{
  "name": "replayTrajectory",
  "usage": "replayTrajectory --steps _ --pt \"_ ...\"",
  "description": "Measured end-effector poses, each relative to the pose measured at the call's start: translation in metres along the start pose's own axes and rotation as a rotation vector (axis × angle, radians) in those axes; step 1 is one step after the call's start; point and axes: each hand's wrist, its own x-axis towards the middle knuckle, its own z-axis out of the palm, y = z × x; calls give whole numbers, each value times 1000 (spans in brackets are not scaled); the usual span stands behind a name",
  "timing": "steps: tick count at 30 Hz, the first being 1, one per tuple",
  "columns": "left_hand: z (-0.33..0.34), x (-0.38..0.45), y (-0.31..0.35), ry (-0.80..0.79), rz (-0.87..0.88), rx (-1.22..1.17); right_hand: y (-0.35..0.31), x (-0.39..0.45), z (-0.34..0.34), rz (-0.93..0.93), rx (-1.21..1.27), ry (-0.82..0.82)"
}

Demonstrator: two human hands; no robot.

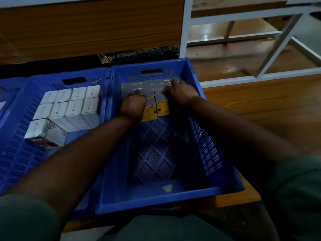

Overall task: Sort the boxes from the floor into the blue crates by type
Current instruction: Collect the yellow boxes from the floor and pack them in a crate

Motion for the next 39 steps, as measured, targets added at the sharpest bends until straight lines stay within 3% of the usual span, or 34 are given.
replayTrajectory --steps 5,13,19,29,39 --pt "15 1 5 92 -3 32 -10 6 14 59 51 35" --pt "29 30 -1 -115 -95 -87 -1 33 55 80 181 -49" --pt "45 47 1 -8 -160 -87 -2 38 68 110 124 40" --pt "43 47 -3 -88 -106 -133 -4 37 66 123 155 70" --pt "40 50 6 -9 -126 -91 -7 37 65 172 137 59"
